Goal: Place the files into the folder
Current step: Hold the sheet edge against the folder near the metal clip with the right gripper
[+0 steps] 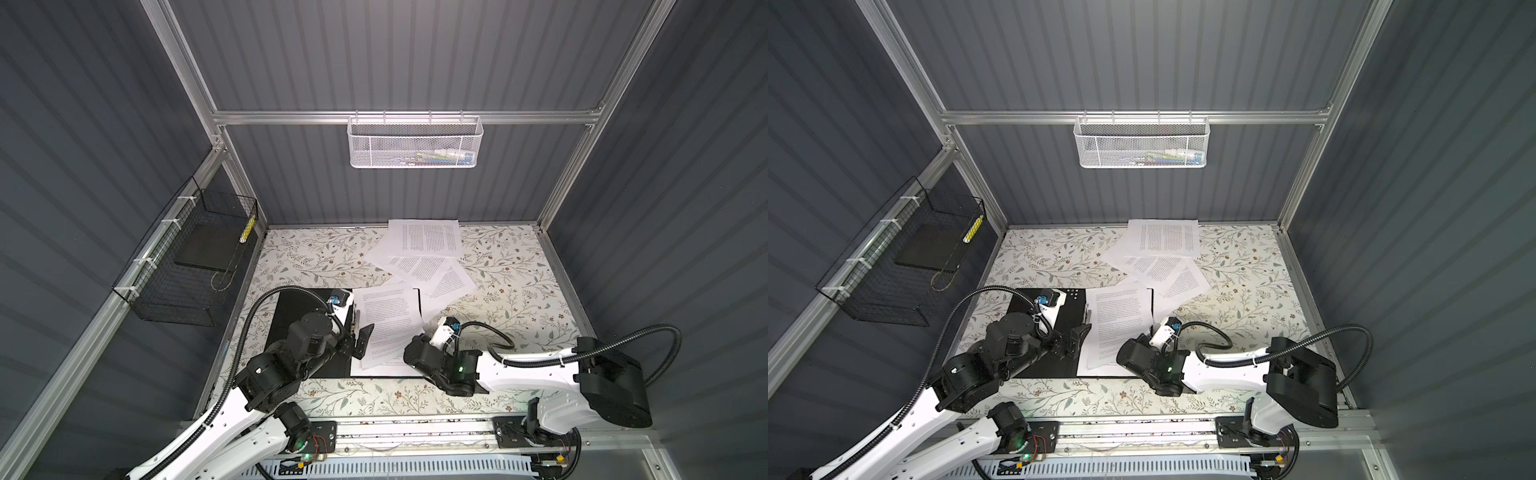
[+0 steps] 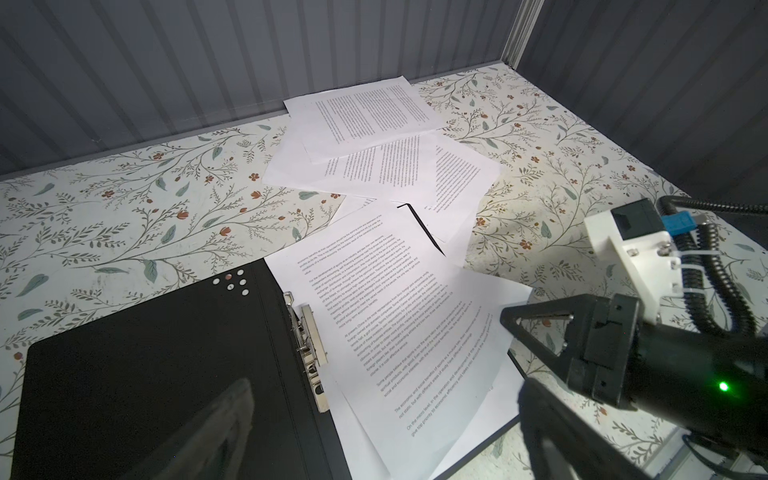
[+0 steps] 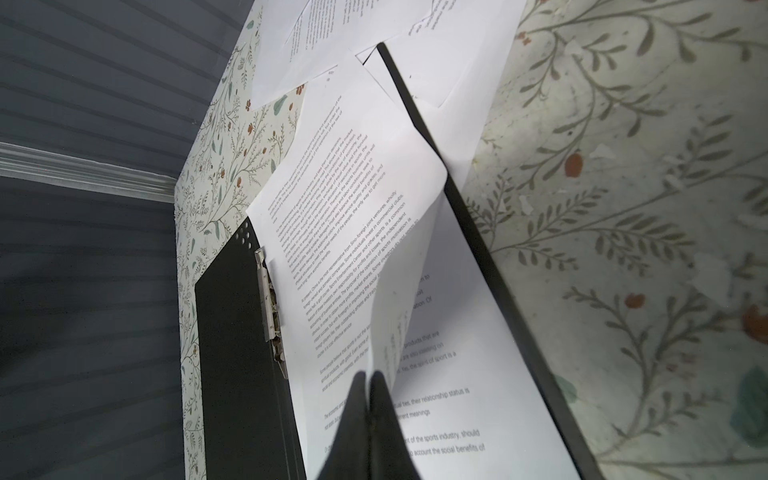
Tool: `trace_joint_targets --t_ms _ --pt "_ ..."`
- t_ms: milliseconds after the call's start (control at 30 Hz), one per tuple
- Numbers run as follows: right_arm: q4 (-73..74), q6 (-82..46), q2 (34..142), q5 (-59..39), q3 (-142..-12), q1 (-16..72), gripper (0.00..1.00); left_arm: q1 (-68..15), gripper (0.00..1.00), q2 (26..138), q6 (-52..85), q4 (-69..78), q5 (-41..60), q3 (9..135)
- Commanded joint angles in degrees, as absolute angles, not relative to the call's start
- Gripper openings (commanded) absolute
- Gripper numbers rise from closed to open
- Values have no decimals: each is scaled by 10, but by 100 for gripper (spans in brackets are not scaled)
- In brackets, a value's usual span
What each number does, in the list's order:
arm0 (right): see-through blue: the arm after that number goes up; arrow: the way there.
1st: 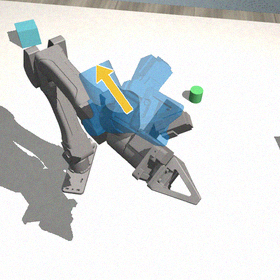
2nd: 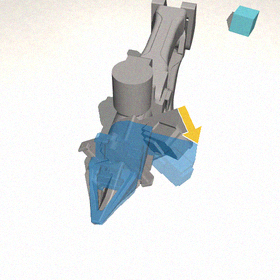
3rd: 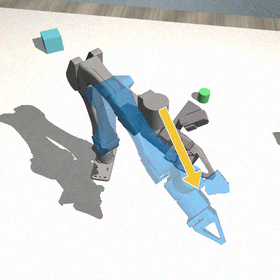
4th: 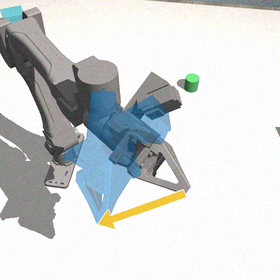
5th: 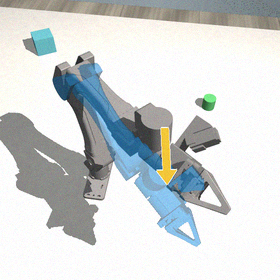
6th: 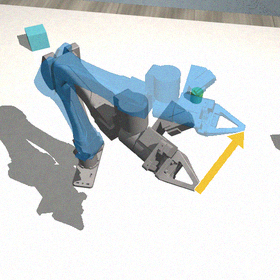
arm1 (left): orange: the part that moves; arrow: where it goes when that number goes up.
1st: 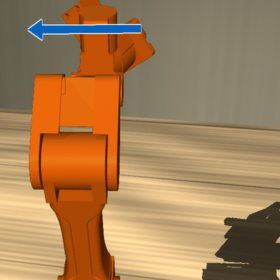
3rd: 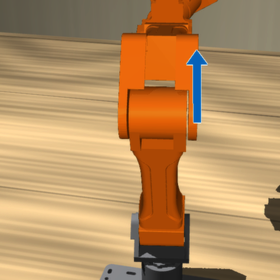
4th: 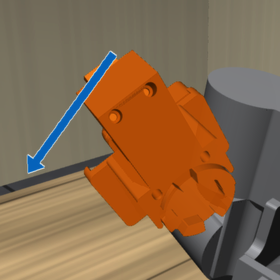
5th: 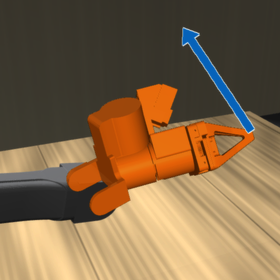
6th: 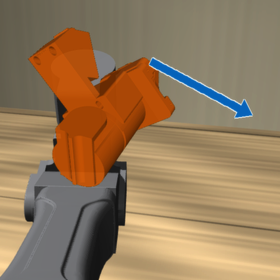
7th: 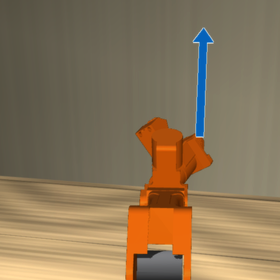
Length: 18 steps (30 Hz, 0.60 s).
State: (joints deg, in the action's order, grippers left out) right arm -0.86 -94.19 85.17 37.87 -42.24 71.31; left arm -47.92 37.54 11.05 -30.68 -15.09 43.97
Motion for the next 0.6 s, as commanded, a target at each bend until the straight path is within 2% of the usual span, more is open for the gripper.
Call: trace_joint_targets --t_ms 0,567 --pt "-20 -952 866 388 -439 723 0 -476 100 375 104 -308 -141 442" --pt "9 -968 921 359 -465 742 0 -476 100 377 104 -310 -135 443"
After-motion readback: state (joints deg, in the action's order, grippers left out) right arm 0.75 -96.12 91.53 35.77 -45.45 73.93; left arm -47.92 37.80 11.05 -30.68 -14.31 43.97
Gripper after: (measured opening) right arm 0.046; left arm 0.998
